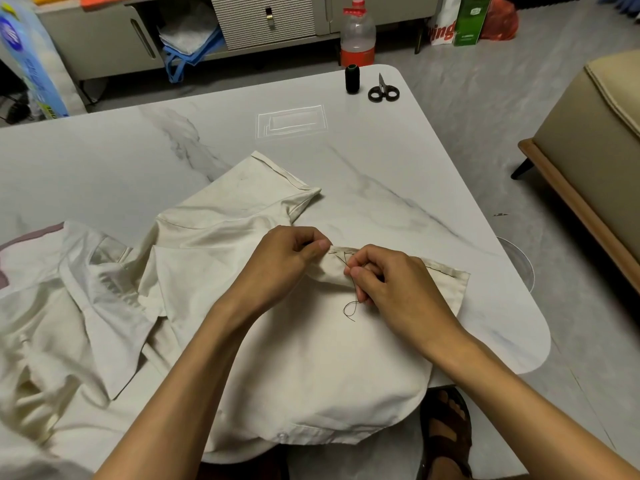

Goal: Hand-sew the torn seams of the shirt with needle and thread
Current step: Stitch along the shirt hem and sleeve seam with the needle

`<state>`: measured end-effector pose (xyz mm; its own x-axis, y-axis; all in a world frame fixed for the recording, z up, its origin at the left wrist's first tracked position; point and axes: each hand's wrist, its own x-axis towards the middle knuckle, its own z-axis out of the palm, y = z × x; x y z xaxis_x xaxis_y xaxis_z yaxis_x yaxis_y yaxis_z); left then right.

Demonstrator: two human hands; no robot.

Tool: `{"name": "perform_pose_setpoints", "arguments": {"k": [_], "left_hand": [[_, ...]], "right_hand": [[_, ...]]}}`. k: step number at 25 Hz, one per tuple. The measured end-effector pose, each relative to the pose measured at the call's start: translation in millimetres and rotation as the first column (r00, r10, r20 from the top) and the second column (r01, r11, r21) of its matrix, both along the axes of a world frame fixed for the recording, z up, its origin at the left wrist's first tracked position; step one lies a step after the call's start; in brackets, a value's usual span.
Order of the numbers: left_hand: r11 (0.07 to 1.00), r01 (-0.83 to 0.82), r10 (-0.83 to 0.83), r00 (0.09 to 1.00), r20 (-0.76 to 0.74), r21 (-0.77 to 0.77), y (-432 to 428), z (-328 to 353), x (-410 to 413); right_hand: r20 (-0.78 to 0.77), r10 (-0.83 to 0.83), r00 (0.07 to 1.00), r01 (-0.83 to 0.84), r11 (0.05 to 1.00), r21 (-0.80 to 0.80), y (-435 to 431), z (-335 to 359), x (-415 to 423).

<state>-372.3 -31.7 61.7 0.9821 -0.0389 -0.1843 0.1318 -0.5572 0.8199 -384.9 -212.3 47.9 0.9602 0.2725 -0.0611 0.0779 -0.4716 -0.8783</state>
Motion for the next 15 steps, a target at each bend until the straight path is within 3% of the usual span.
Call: {"name": "perform_pose_setpoints", "arguments": {"k": [15], "left_hand": [[1.0, -0.024, 0.023, 1.0, -0.012, -0.014, -2.7, 1.9, -1.6]], "right_hand": [[0.002, 0.008, 1.0, -0.008, 1.0, 0.024, -0.9, 1.6, -0.2]]}}
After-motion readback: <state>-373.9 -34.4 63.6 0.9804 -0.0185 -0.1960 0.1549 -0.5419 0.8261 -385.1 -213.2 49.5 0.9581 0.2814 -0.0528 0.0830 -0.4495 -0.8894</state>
